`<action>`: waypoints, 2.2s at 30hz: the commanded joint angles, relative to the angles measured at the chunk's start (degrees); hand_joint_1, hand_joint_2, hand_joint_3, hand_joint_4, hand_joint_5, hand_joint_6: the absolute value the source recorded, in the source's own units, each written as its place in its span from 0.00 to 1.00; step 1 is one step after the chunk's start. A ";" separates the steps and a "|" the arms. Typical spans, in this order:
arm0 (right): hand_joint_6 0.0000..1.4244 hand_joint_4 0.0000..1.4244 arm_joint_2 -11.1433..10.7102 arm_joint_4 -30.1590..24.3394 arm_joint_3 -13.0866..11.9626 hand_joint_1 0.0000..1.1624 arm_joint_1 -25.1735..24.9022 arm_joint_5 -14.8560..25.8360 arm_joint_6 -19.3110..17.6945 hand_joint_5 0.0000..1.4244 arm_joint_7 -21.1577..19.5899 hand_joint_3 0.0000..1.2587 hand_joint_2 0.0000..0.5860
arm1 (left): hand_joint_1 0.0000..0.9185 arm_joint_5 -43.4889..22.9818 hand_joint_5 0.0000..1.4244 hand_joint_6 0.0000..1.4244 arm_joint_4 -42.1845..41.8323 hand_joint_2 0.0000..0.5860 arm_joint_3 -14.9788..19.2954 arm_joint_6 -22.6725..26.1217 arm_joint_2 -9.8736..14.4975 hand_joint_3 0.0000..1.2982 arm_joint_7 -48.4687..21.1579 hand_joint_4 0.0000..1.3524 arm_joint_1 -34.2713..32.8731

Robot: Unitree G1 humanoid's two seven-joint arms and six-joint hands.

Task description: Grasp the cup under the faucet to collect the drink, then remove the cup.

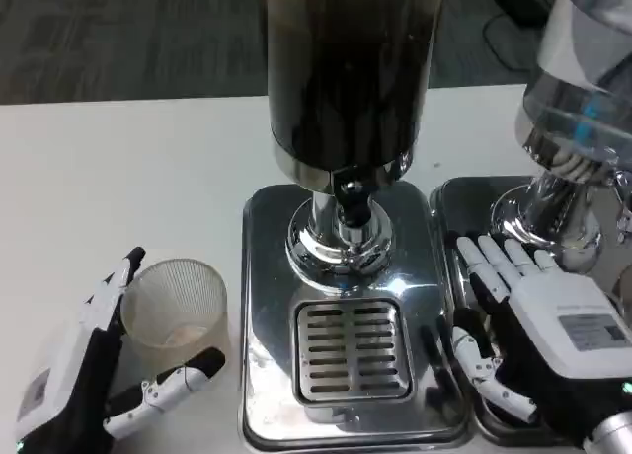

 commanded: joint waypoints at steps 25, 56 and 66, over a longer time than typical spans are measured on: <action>0.00 0.00 0.86 -1.64 -0.61 0.00 1.25 0.79 0.95 0.00 0.16 0.04 0.86 | 0.45 -0.91 0.28 0.30 7.82 0.17 -2.21 -6.62 0.01 0.09 3.29 0.11 -5.19; 0.01 0.00 0.87 0.37 -0.96 0.00 -0.55 1.63 0.39 0.00 -0.41 0.04 0.88 | 0.56 6.21 0.48 0.52 7.19 0.21 -3.48 -7.34 0.13 0.29 16.32 0.32 -5.63; 0.02 0.00 0.89 0.62 -1.04 0.00 -0.57 1.83 0.44 0.00 -0.60 0.04 0.88 | 0.61 9.07 0.50 0.54 6.95 0.27 -4.25 -7.28 0.46 0.31 20.32 0.32 -5.79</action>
